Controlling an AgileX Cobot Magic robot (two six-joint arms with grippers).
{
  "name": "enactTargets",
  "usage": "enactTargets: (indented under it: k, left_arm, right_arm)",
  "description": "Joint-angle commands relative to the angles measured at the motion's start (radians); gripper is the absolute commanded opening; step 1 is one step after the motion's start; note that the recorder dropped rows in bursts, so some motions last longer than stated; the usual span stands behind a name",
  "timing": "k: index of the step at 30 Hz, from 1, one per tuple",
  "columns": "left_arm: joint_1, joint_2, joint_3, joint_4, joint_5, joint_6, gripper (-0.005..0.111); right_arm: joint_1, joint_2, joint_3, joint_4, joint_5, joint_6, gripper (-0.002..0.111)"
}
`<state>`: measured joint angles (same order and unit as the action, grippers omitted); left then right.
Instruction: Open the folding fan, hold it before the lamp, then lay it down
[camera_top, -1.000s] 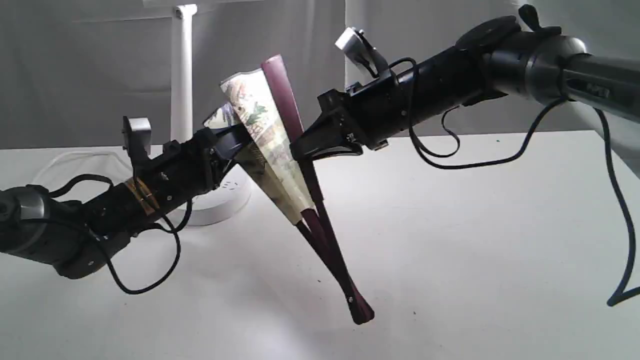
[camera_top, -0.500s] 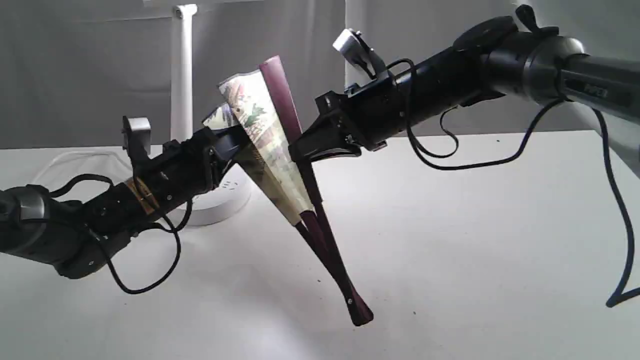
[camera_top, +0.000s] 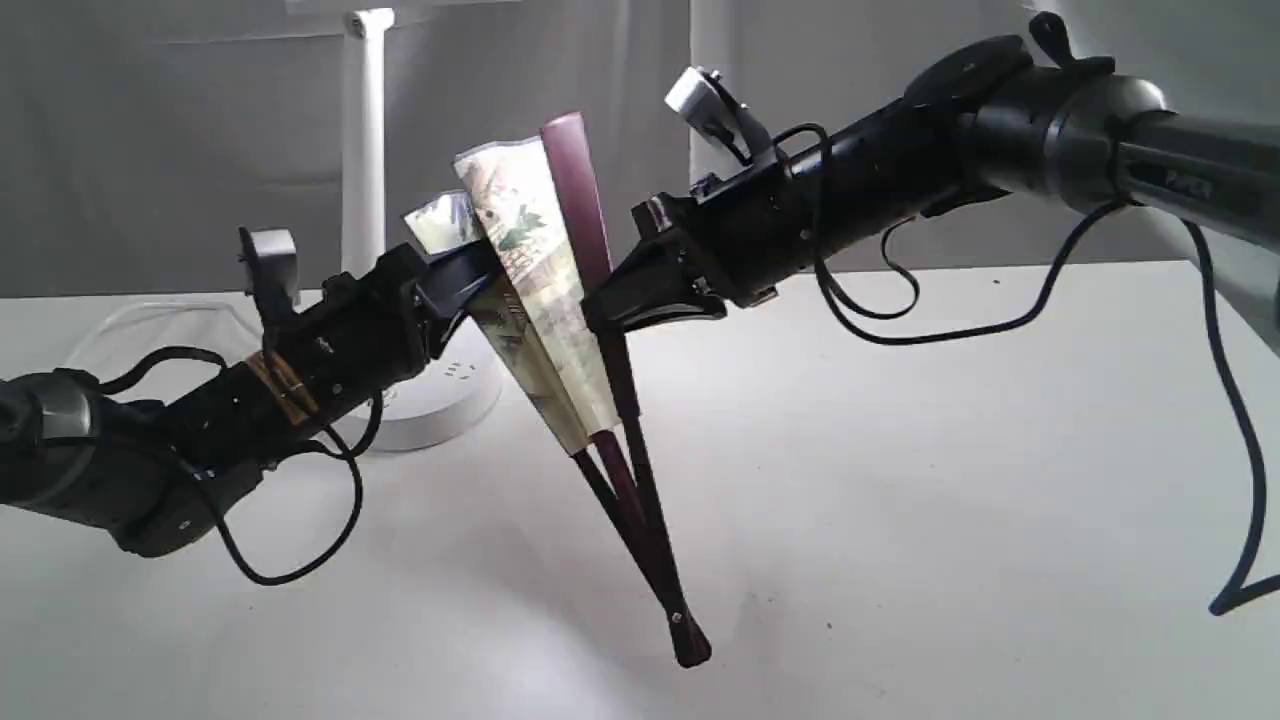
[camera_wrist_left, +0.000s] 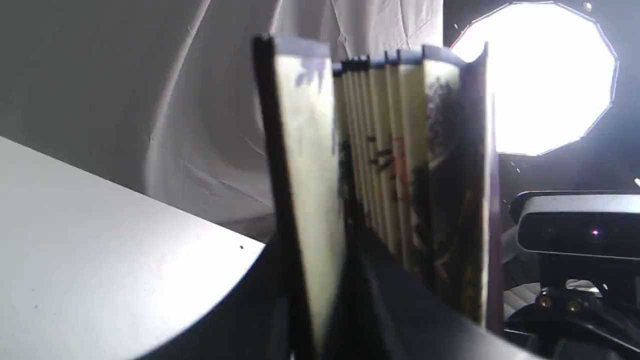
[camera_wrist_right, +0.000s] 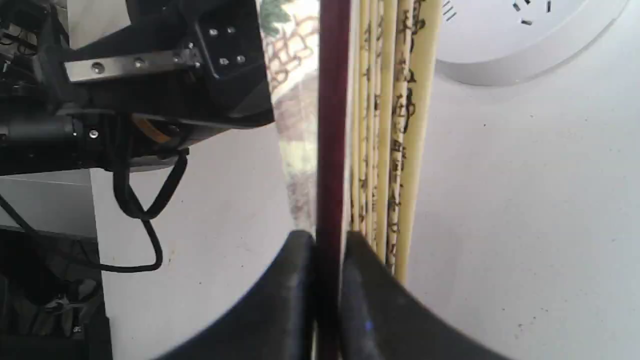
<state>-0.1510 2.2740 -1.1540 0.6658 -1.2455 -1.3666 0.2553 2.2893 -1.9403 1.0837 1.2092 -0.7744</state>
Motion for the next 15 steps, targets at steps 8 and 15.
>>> enactTargets:
  k: [8, 15]
  left_arm:
    - [0.013, -0.003, -0.003, 0.058, 0.024, -0.162, 0.000]
    - [0.013, -0.005, -0.003, 0.084, 0.024, -0.179, 0.000]
  right_arm:
    - [0.003, -0.013, 0.001, 0.057, 0.012, -0.004, 0.029]
    - [-0.012, -0.013, 0.001, 0.053, 0.012, -0.004, 0.068]
